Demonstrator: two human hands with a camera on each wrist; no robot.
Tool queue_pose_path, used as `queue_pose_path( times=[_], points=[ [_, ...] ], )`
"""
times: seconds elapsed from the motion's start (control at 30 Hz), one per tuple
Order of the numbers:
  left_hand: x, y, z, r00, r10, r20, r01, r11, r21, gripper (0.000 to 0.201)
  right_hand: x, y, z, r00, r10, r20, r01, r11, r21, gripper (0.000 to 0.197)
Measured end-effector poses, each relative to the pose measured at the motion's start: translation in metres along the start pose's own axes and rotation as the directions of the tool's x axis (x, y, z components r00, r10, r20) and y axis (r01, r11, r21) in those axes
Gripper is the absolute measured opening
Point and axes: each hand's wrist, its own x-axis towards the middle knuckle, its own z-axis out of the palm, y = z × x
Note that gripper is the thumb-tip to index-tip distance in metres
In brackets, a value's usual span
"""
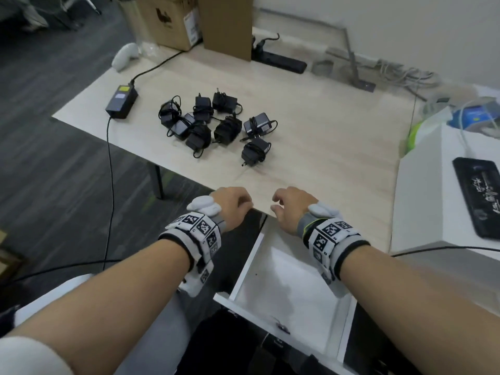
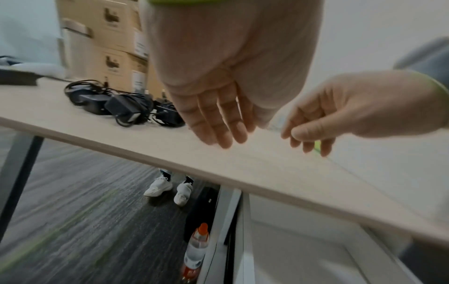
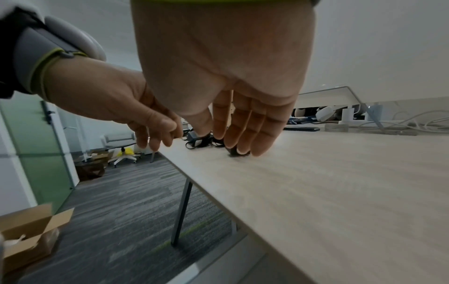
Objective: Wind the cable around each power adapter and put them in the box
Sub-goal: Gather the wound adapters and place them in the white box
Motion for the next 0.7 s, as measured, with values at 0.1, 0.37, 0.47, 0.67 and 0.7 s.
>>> queue_pose_path(
  times=[0.1, 0.37, 0.47, 0.67, 0.7],
  points=[
    [0.028, -0.013, -0.02, 0.992, -0.087, -0.087, 0.072, 0.985, -0.158, 0.017, 0.023, -0.011, -0.015, 0.999, 0.028, -0.025, -0.027, 0.999, 0.023, 0.032],
    [0.084, -0.071, -0.052, 0.931, -0.289, -0.222, 0.183, 0.898, -0.4, 0.022, 0.083, -0.033, -0.025, 0.991, 0.119, -0.055, -0.113, 0.988, 0.106, 0.035],
    [0.109, -0.092, -0.059, 0.883, -0.317, -0.347, 0.175, 0.907, -0.384, 0.031, 0.109, -0.044, -0.029, 0.987, 0.132, -0.095, -0.117, 0.982, 0.15, 0.041],
    [0.15, -0.112, -0.069, 0.884, -0.257, -0.391, 0.179, 0.958, -0.225, 0.071, 0.154, -0.054, -0.037, 0.948, 0.26, -0.185, -0.231, 0.959, 0.163, 0.048],
    [0.155, -0.113, -0.069, 0.898, -0.247, -0.363, 0.186, 0.963, -0.196, 0.074, 0.159, -0.055, -0.037, 0.943, 0.283, -0.175, -0.257, 0.953, 0.16, 0.05]
  ],
)
